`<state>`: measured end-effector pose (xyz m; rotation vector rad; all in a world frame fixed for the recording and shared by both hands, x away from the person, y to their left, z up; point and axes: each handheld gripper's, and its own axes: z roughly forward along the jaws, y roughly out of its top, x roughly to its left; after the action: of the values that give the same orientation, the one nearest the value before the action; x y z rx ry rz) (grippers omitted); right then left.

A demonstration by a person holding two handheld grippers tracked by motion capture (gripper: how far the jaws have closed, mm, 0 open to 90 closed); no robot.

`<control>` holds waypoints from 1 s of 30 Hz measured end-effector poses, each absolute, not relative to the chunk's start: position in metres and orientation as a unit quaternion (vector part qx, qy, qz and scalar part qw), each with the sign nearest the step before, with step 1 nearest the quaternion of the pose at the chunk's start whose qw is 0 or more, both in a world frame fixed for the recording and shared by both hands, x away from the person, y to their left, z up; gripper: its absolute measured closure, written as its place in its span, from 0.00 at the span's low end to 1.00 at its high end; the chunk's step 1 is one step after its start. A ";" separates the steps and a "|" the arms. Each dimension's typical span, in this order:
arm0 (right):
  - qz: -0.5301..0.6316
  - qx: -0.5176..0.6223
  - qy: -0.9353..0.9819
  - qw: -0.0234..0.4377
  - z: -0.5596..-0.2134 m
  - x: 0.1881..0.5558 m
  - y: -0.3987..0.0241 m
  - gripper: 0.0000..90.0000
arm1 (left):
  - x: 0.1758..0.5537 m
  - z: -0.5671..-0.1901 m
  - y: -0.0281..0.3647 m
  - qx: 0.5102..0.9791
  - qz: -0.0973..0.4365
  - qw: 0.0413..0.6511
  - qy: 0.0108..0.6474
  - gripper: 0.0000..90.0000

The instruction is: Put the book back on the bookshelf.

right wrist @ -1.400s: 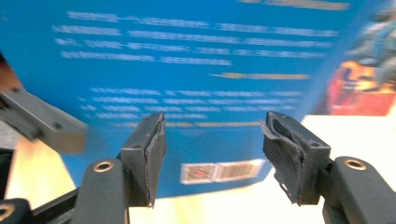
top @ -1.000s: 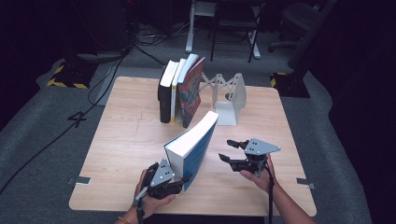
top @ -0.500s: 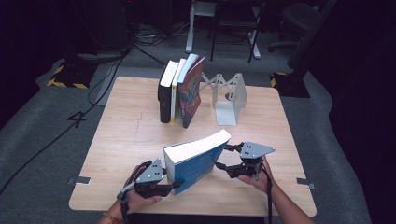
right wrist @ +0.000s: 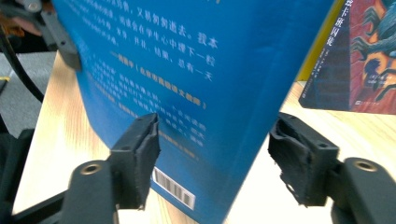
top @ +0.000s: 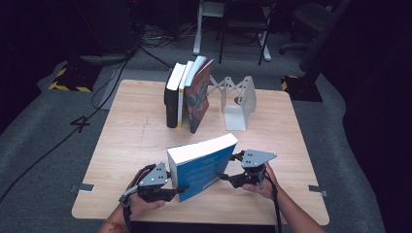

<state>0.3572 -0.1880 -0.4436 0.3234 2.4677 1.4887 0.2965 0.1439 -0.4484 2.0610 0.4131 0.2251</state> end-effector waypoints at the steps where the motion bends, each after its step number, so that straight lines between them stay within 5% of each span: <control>1: 0.509 0.109 0.845 0.123 -0.444 0.356 -0.189 0.43 | 0.296 -0.448 0.145 0.849 0.099 0.489 0.173 0.61; 10: 0.495 0.059 0.859 0.114 -0.438 0.339 -0.203 0.58 | 0.298 -0.445 0.147 0.855 0.122 0.470 0.183 0.49; 22: 0.536 0.053 0.836 0.104 -0.405 0.341 -0.185 0.49 | 0.305 -0.445 0.144 0.858 0.126 0.467 0.172 0.48; 30: 0.534 0.031 0.841 0.086 -0.401 0.334 -0.197 0.65 | 0.313 -0.445 0.136 0.858 0.145 0.459 0.182 0.34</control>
<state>0.3336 -0.1968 -0.4009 0.0939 2.5054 1.5913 0.3128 0.1358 -0.4446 2.1126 0.4489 0.3560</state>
